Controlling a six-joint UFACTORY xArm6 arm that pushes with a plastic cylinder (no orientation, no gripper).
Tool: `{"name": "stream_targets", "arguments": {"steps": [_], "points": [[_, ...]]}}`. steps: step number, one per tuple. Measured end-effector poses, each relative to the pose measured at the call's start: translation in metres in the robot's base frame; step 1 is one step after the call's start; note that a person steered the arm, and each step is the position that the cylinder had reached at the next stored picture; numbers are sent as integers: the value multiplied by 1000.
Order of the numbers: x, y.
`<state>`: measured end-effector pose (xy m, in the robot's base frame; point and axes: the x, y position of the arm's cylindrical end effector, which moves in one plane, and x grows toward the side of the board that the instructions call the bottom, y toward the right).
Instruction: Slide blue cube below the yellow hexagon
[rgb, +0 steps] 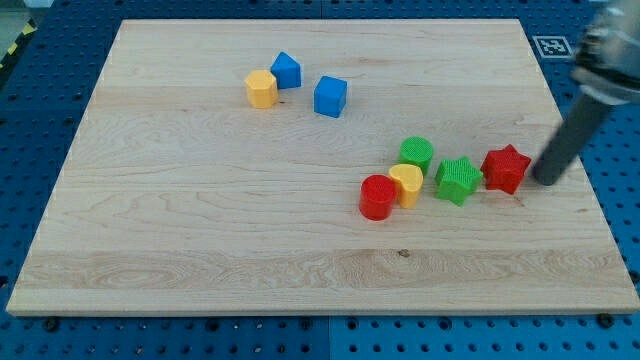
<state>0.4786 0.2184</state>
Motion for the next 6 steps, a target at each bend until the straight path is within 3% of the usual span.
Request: {"name": "stream_targets", "arguments": {"steps": [1, 3, 5, 6], "points": [[-4, -53], [-46, -26], [-88, -48], [-165, -63]]}}
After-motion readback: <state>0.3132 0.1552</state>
